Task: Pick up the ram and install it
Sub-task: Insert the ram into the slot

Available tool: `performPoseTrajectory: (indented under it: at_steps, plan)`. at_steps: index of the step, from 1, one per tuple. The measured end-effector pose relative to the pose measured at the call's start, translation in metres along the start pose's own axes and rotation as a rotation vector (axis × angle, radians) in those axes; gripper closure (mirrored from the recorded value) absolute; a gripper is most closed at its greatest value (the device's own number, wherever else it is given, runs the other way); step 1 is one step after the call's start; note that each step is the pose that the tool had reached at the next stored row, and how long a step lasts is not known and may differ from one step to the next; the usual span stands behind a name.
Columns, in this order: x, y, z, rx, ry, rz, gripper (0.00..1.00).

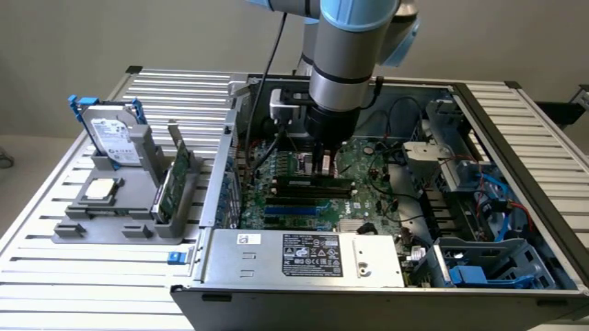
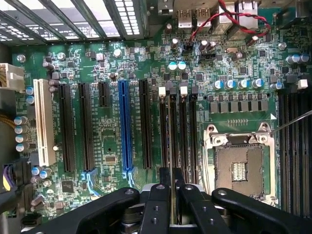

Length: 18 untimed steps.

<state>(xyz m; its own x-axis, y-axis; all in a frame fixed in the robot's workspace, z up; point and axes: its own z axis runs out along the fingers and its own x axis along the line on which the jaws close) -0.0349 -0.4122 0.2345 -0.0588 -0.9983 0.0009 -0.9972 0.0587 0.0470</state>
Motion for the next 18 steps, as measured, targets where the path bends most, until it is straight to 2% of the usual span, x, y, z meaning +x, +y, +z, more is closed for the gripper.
performPoseTrajectory:
  at_steps: [18]
  plan:
    - [-0.0002, -0.0022, 0.0003, -0.0006, 0.0006, -0.016, 0.86]
